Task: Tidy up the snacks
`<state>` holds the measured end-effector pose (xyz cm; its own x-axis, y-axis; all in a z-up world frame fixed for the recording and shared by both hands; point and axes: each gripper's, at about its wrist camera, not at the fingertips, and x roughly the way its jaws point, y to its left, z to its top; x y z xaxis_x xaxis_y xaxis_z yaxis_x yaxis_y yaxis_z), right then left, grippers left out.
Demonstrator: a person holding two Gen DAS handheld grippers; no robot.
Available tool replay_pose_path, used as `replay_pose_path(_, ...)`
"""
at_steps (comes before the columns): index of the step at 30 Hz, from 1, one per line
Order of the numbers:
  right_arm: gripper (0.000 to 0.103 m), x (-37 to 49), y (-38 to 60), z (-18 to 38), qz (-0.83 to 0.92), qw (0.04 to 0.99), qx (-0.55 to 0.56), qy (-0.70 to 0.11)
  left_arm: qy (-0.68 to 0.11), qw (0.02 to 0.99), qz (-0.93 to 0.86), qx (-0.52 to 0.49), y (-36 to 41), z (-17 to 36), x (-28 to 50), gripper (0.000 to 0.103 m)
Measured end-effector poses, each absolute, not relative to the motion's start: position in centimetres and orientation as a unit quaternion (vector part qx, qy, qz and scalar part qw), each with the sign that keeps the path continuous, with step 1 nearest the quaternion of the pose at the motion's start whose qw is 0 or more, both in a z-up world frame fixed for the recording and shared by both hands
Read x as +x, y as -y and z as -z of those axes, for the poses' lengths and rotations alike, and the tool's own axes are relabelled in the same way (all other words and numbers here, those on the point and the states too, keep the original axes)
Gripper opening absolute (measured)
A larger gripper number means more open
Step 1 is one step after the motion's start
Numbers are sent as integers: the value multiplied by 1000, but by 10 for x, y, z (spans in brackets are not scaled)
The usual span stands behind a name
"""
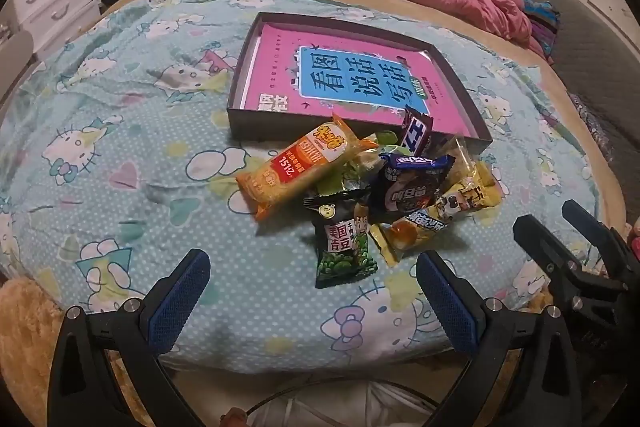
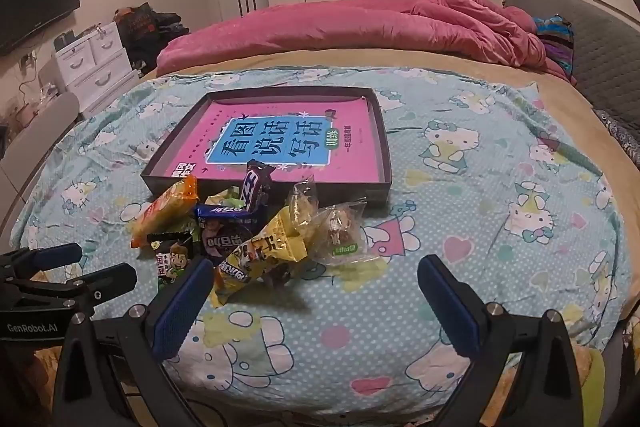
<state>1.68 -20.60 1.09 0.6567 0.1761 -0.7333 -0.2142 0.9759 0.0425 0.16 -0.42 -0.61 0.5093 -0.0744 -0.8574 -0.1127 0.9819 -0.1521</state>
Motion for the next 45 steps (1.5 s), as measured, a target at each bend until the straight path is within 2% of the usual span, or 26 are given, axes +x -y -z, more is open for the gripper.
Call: replay_pose_path(45, 103, 8, 207, -19, -108, 918, -26, -381, -465, 882, 7, -74, 11, -10, -6, 103)
